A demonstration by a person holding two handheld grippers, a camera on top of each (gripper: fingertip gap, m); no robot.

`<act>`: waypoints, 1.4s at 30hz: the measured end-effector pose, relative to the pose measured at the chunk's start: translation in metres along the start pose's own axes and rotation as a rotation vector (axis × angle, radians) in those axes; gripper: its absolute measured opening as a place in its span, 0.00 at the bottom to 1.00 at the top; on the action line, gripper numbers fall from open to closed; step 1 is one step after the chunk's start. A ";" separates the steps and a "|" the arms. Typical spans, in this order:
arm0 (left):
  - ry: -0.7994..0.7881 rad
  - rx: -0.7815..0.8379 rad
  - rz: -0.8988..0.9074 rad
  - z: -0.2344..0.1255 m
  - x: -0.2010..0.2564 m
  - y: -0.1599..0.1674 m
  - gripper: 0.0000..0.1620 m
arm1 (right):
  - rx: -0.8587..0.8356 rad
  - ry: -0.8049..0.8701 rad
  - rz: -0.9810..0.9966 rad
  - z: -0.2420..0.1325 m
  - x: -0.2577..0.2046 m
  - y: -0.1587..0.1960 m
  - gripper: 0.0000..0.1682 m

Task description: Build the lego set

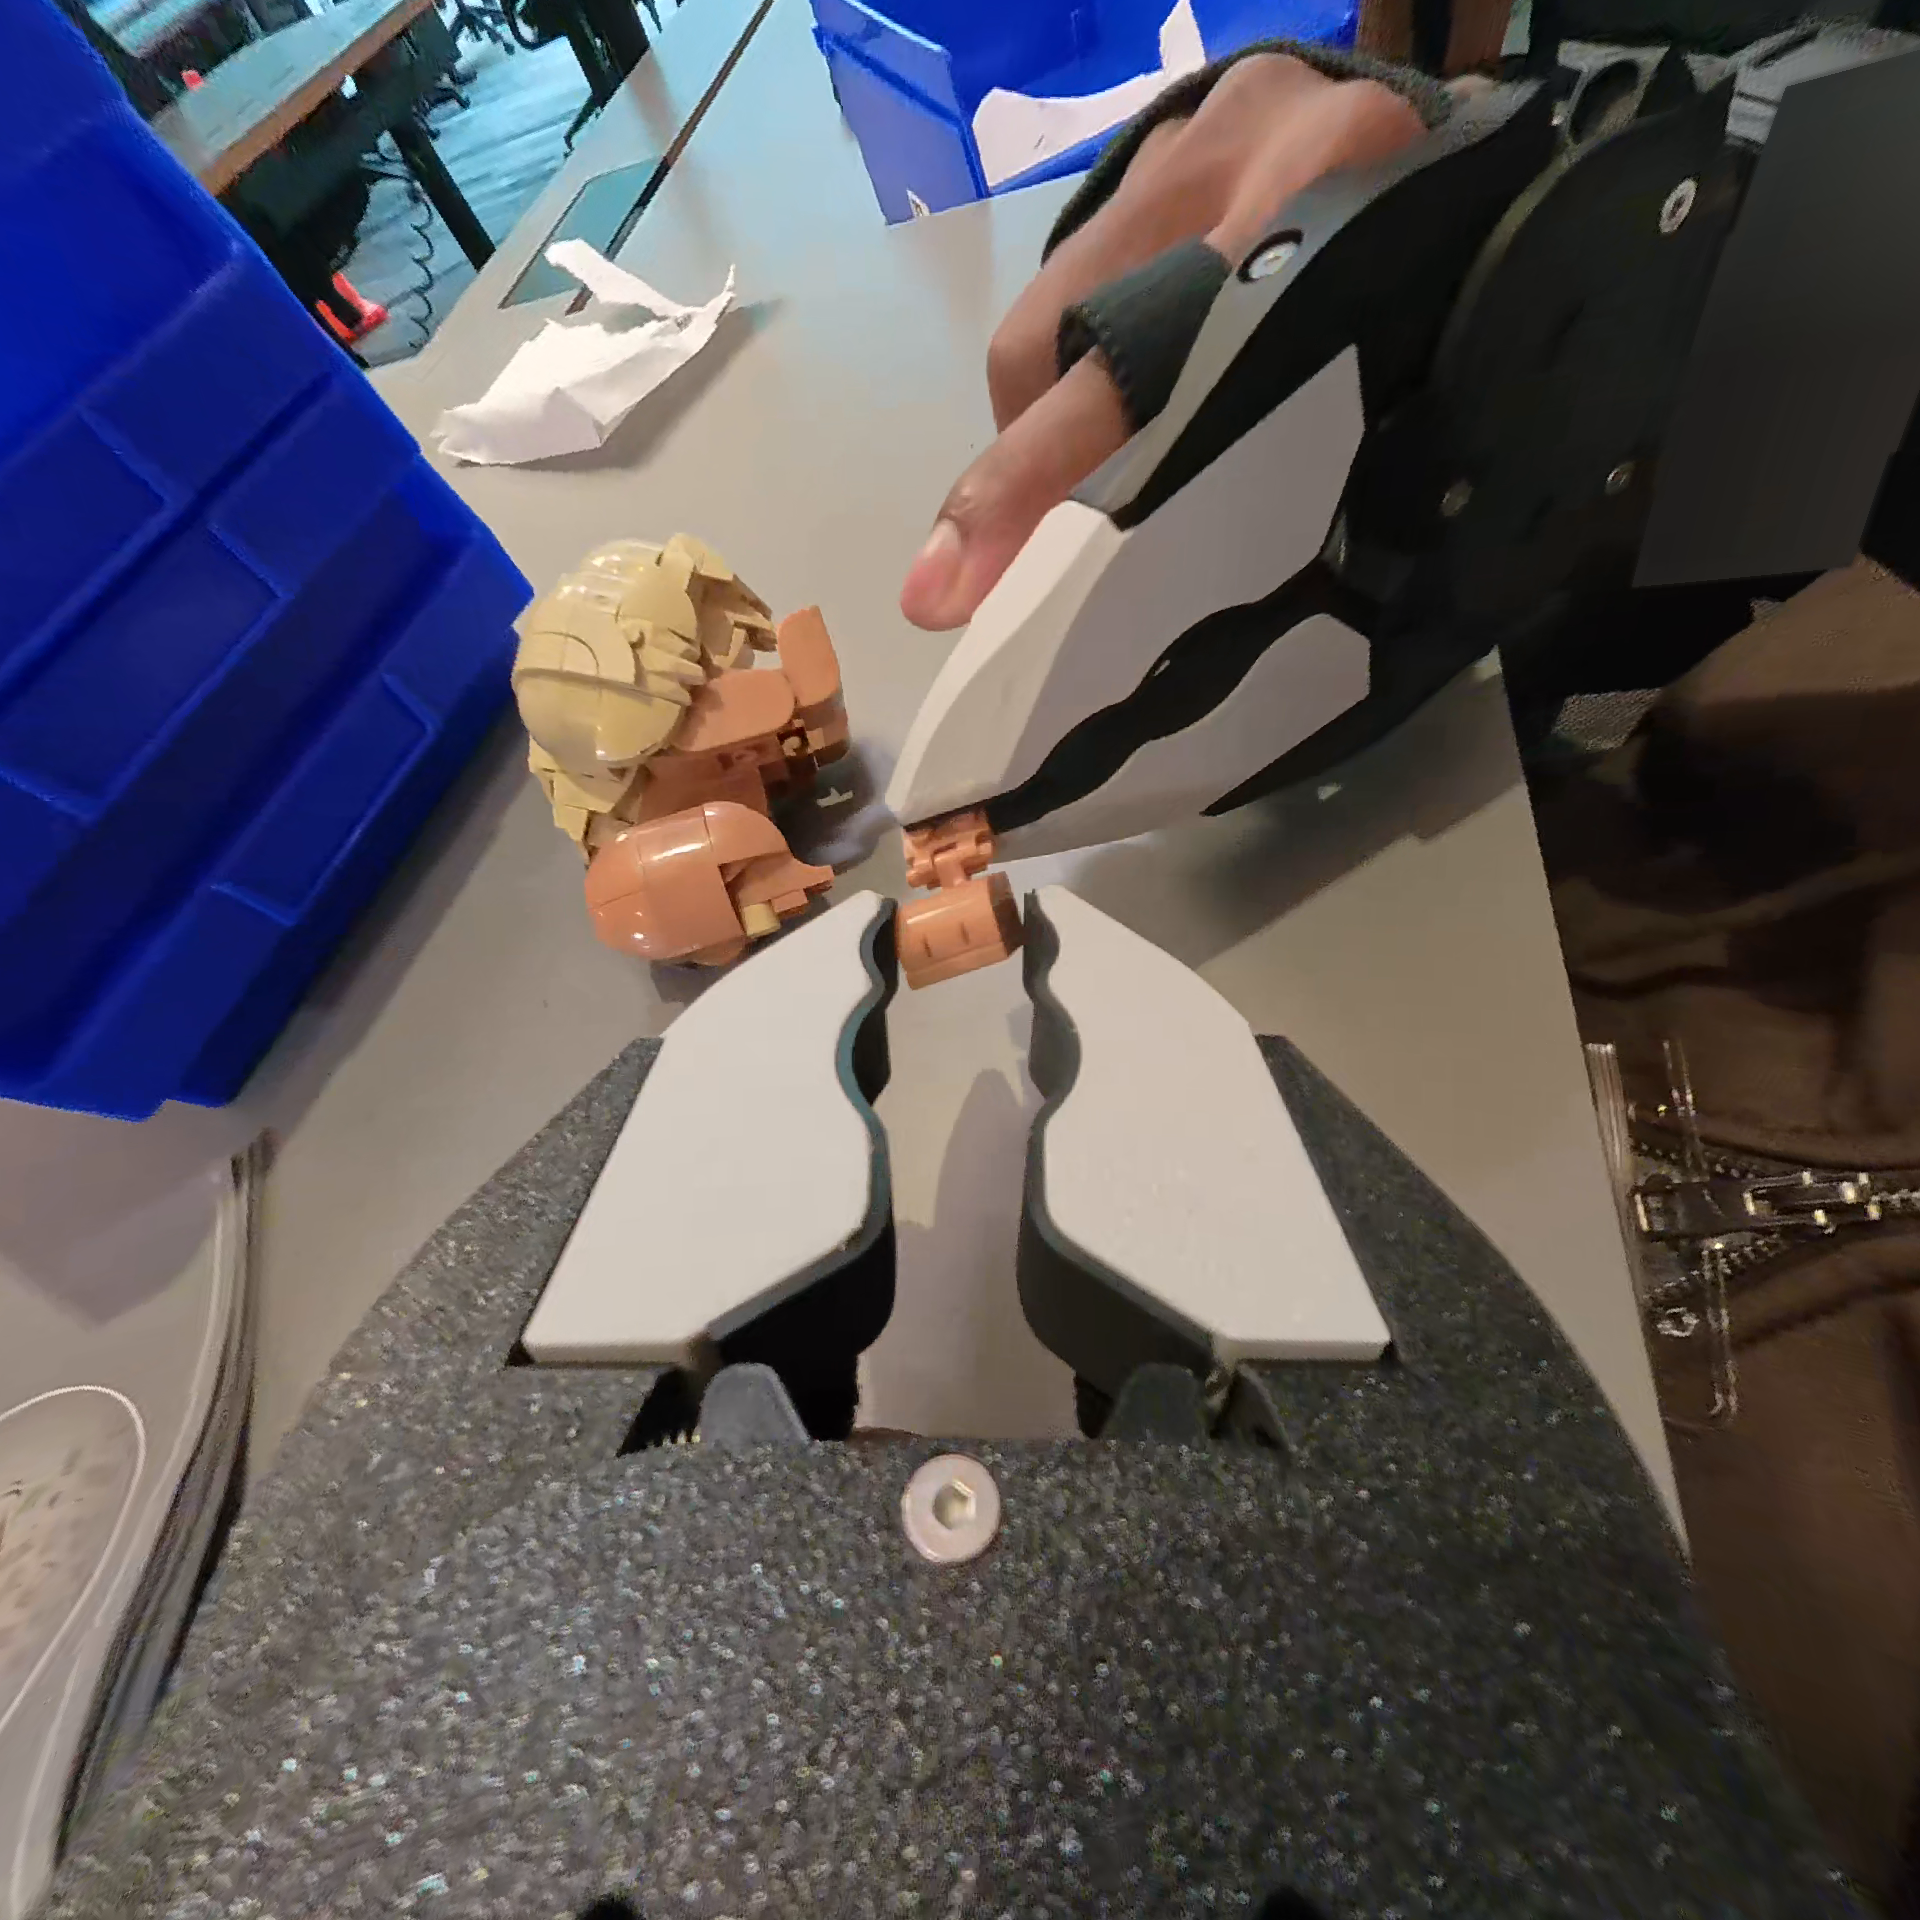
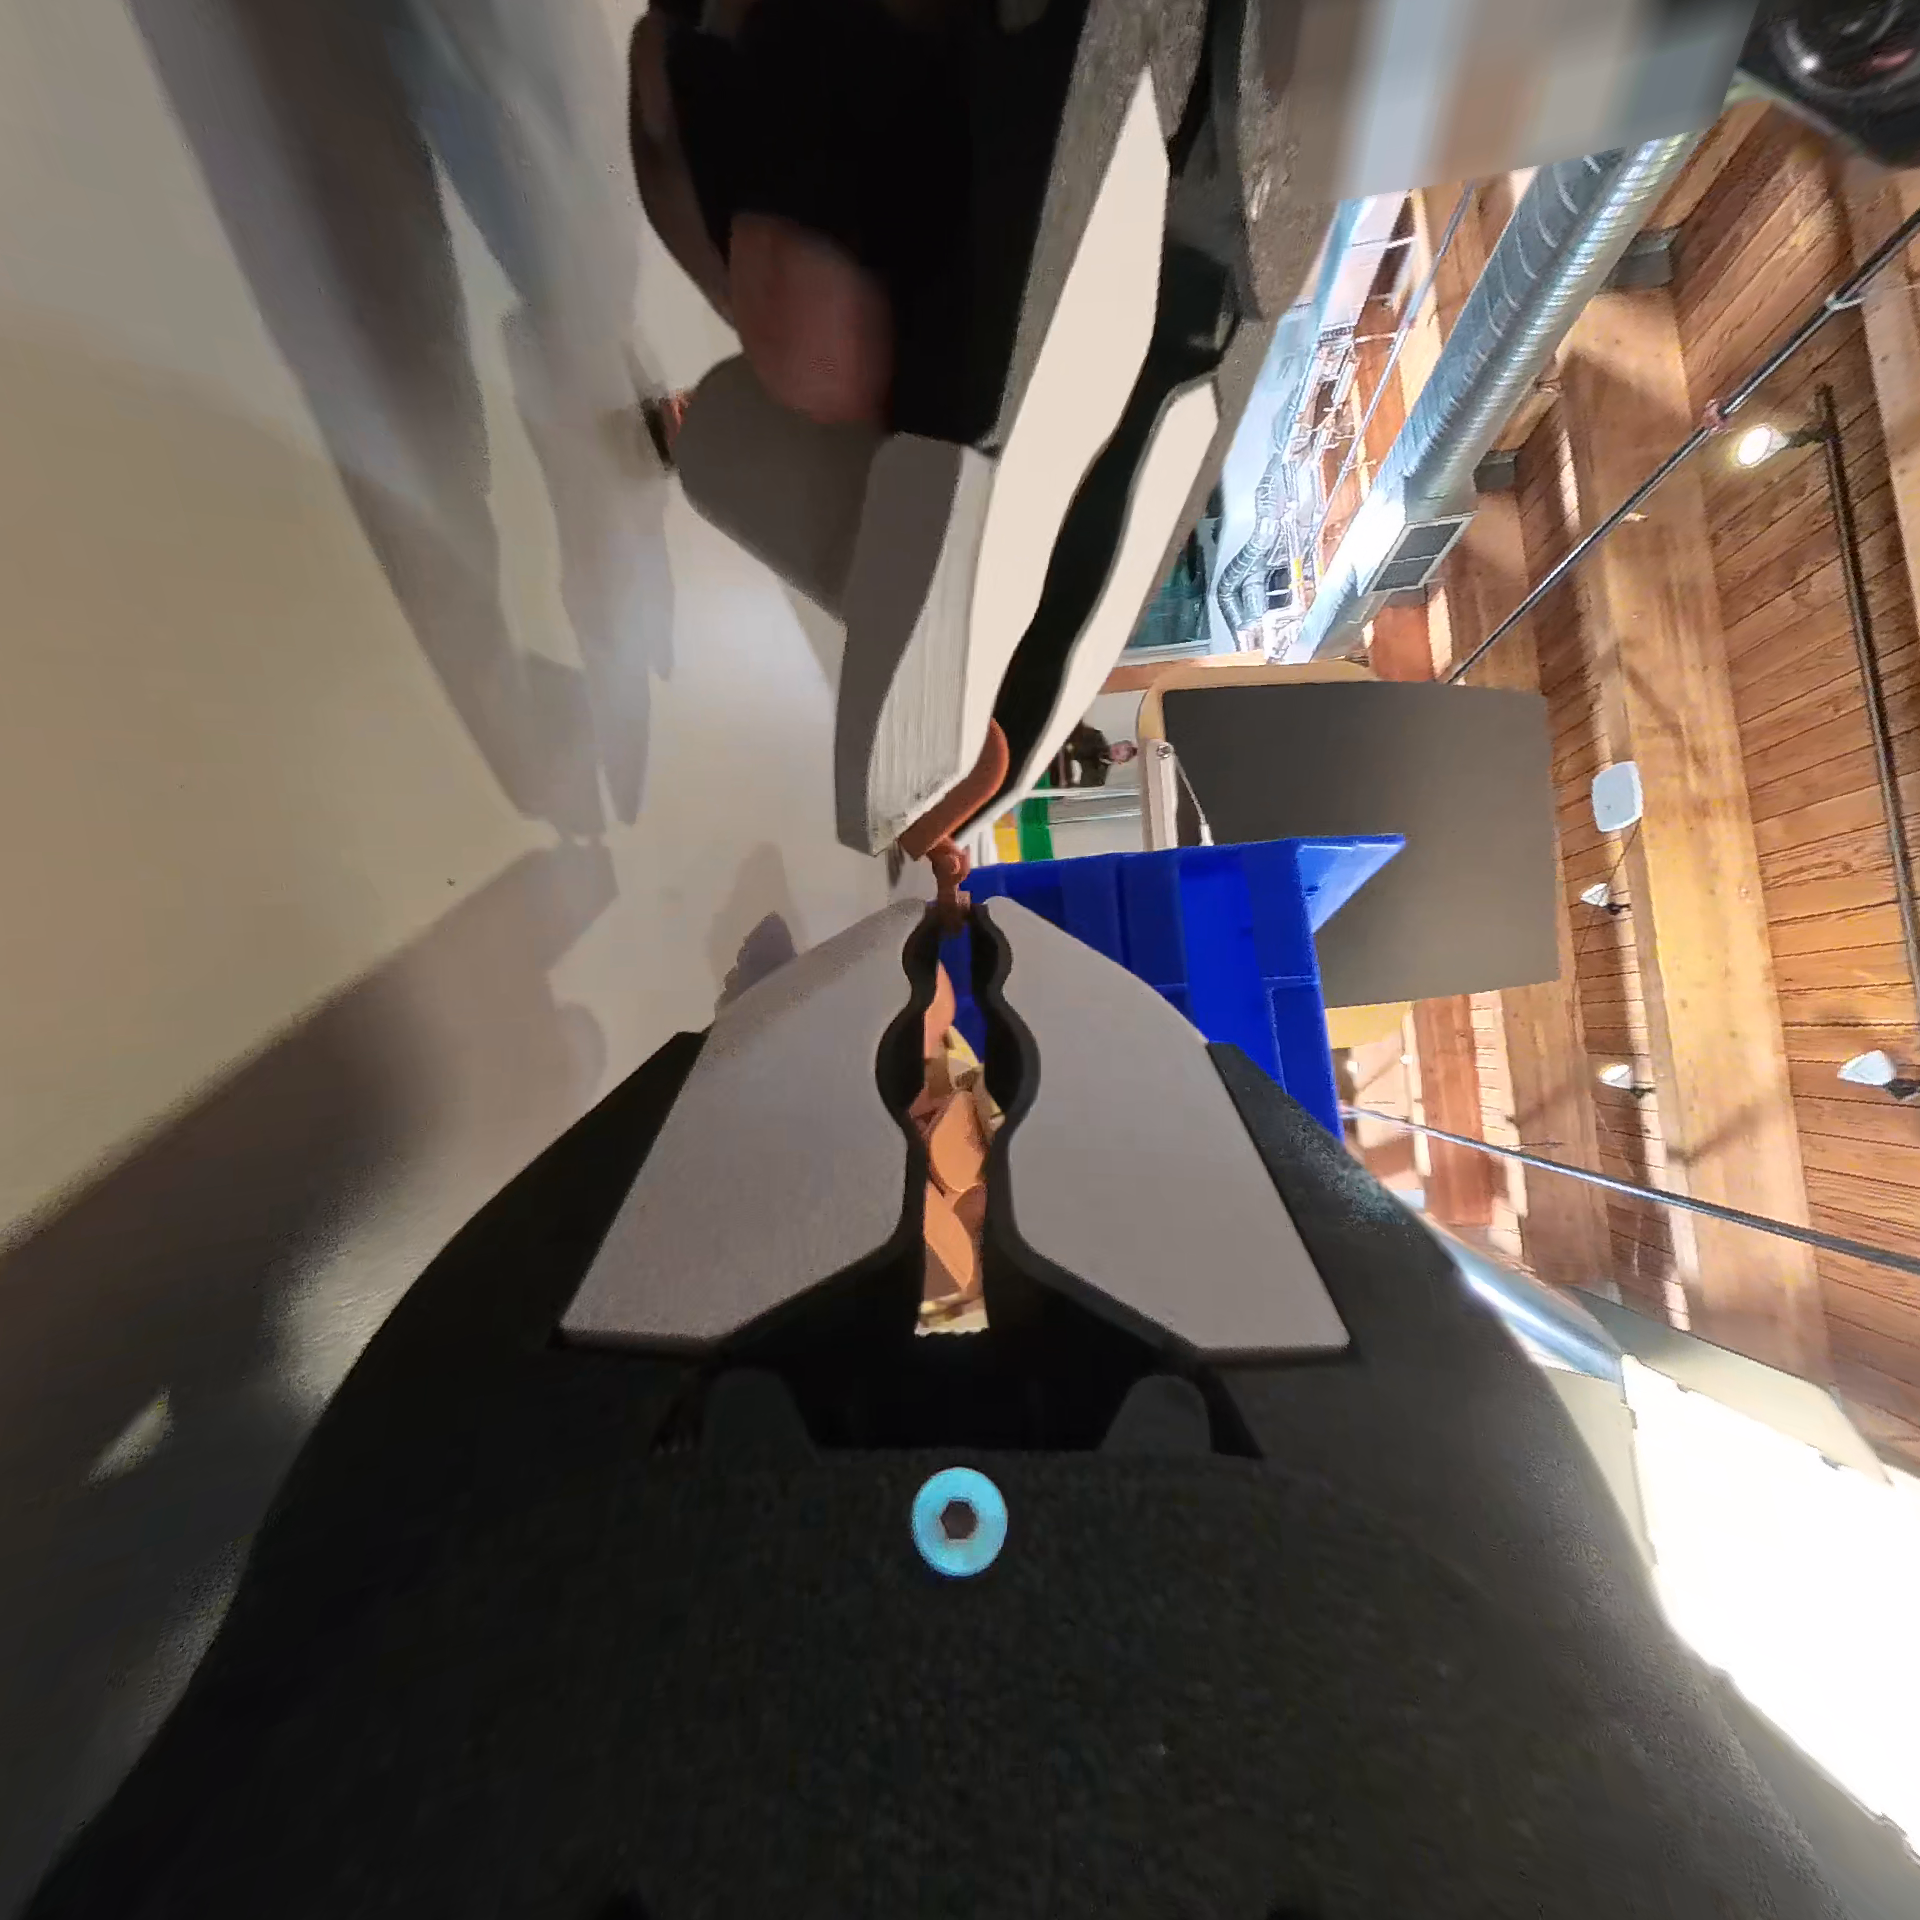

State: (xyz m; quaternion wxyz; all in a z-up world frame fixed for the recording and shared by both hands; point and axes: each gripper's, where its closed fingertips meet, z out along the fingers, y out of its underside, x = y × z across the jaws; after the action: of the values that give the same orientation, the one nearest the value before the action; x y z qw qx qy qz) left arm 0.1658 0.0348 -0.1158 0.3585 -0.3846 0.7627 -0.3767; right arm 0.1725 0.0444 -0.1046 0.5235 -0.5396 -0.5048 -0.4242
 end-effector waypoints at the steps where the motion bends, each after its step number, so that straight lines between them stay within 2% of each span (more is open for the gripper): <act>1: -0.010 -0.002 0.023 0.000 0.000 0.000 0.14 | -0.005 0.011 -0.021 0.000 0.000 0.000 0.03; 5: -0.005 -0.023 0.069 0.002 0.005 0.001 0.13 | -0.031 0.027 -0.063 0.003 -0.001 0.001 0.07; 12: 0.026 -0.027 0.089 0.001 0.008 0.002 0.13 | -0.010 -0.007 -0.067 0.002 -0.004 -0.002 0.03; 20: 0.118 -0.021 0.177 -0.006 0.016 0.000 0.14 | 0.110 -0.110 0.047 -0.002 -0.006 -0.013 0.03; 27: 0.190 0.008 0.183 -0.010 0.026 -0.002 0.12 | 0.252 -0.187 0.159 -0.011 -0.005 -0.022 0.03; 29: 0.100 -0.056 0.197 -0.012 0.007 0.011 0.12 | 0.324 -0.192 0.244 -0.021 0.004 -0.023 0.03; 32: 0.123 0.036 0.063 -0.026 0.000 0.004 0.12 | 0.250 -0.124 0.259 -0.025 0.017 0.003 0.03; 37: 0.153 0.065 0.006 -0.025 0.005 -0.002 0.13 | 0.223 -0.088 0.287 -0.024 0.023 0.011 0.03; 39: 0.156 0.035 0.000 -0.019 0.009 0.002 0.13 | 0.205 -0.070 0.296 -0.021 0.025 0.012 0.03; 42: 0.086 -0.119 0.065 -0.007 0.006 0.026 0.14 | 0.169 -0.043 0.287 -0.016 0.026 0.014 0.03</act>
State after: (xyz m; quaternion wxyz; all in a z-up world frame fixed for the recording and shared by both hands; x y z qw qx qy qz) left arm 0.1489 0.0425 -0.1358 0.3139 -0.3638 0.8105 -0.3350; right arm 0.1910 0.0319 -0.0790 0.6114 -0.5691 -0.4676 -0.2894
